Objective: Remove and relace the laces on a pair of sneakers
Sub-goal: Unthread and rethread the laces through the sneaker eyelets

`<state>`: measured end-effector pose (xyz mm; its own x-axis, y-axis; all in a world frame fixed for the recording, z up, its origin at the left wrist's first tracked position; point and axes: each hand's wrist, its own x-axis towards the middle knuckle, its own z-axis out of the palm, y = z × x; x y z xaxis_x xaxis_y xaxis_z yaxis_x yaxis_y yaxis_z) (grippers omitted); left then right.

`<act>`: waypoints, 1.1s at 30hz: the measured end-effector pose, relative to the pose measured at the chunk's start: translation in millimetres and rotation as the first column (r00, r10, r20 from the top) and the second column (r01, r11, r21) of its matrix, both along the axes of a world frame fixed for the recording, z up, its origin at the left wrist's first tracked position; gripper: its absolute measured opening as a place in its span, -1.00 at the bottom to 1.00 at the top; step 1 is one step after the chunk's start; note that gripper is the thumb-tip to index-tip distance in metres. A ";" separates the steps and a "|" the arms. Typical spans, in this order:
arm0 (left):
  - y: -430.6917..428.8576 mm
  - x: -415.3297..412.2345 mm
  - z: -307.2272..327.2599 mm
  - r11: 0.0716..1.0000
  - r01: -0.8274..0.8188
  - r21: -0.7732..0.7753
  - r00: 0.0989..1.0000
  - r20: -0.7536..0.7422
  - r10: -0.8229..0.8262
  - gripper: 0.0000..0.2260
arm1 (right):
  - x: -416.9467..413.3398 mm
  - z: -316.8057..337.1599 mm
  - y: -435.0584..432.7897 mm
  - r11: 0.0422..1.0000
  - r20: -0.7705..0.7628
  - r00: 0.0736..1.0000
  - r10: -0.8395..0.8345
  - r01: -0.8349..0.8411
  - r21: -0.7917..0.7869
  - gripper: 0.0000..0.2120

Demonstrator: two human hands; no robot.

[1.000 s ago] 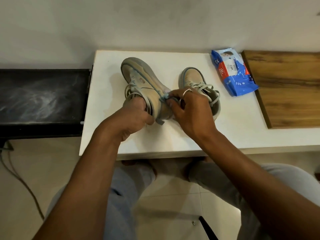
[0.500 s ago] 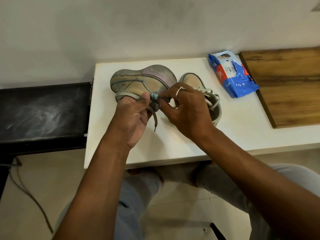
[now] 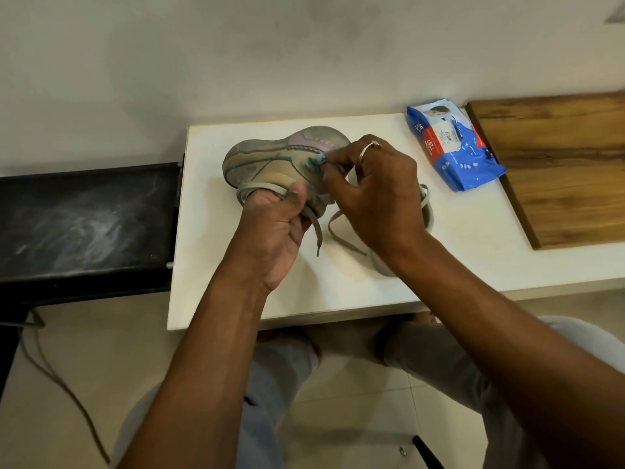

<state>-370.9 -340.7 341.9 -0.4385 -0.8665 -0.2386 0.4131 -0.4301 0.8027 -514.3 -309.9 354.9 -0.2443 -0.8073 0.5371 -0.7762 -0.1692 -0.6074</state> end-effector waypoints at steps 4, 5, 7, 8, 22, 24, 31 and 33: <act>3.2 0.3 -1.6 1.000 0.015 -0.006 1.000 -0.013 -0.015 -0.68 | 8.4 0.3 2.9 0.991 -0.047 0.992 0.120 -0.117 0.070 -0.86; 2.7 1.0 -1.4 1.000 0.015 -0.007 1.000 -0.021 -0.015 -0.69 | 5.9 2.8 1.6 0.989 -0.049 0.991 0.126 -0.122 0.081 -0.85; 2.0 0.3 -0.9 1.000 0.009 0.003 0.999 -0.047 -0.009 -0.66 | -3.5 7.3 -3.2 0.994 -0.051 0.996 0.076 -0.072 0.077 -0.85; 2.1 -1.0 -0.5 1.000 -0.001 0.026 0.997 -0.075 0.003 -0.63 | -8.0 8.8 -5.2 0.996 -0.061 0.997 0.047 -0.042 0.076 -0.85; 3.1 -11.3 -4.1 0.920 -0.078 0.383 0.961 -0.216 0.171 -0.68 | -1.8 1.1 -0.1 0.994 -0.184 0.981 0.060 -0.043 0.097 -0.85; 5.8 -12.5 -6.0 0.915 -0.068 0.398 0.967 -0.200 0.159 -0.72 | 6.9 -1.4 2.7 0.988 -0.228 0.967 0.113 -0.085 0.129 -0.85; 7.5 -19.5 -9.5 0.905 -0.074 0.419 0.972 -0.174 0.160 -0.72 | -1.9 -6.3 -4.9 0.991 -0.289 0.957 0.019 0.020 0.131 -0.76; 8.5 -20.3 -10.4 0.910 -0.073 0.408 0.977 -0.153 0.147 -0.72 | -1.2 -8.2 -5.0 0.988 -0.303 0.953 0.026 0.021 0.151 -0.75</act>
